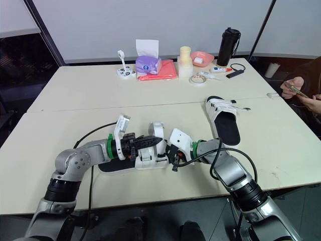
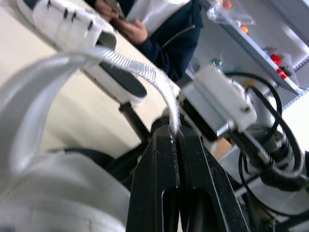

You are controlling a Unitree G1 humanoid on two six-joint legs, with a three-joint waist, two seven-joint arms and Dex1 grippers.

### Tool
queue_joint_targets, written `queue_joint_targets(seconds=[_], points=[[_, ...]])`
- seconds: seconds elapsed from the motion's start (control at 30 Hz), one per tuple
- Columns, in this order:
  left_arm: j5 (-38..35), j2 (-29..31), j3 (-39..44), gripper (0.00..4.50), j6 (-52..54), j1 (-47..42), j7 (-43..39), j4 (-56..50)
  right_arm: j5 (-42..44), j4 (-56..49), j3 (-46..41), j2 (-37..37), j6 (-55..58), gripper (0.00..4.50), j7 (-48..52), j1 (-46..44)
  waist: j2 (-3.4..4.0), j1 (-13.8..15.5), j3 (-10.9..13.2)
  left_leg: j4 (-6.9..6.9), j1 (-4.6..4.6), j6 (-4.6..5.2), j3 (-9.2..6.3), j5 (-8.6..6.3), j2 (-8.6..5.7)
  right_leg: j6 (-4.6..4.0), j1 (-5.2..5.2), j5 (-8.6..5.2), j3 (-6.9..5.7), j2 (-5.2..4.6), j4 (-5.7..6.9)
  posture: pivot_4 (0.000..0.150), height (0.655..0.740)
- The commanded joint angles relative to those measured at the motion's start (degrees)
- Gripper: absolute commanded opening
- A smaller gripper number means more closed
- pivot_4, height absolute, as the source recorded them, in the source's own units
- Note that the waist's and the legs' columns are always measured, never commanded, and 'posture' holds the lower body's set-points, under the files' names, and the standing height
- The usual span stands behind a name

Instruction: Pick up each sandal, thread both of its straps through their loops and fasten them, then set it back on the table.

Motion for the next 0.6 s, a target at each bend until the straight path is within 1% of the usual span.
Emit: queue_joint_targets(seconds=[0.03,0.6], points=[[0.08,0.03,-0.55,0.02,-0.83,0.22,-0.41,-1.98,-3.01,3.47,2.63,-0.78,1.94,0.00,-0.77,2.17,-0.02,0.05,0.01,0.00,0.00,0.00,-0.01,0.00,0.01,-0.01,0.00,0.00,0.00,0.00,0.00,0.150,0.7400],[3.54,-0.35,-1.76,0.02,-5.12,1.51,-0.09,-1.60,-2.79,3.33,2.46,-0.66,1.96,0.00,-0.33,1.94,-0.02,0.02,0.01,0.00,0.00,-0.11,-0.01,-0.07,0.03,-0.03,-0.01,0.01,0.00,0.00,-0.08,0.150,0.7400]])
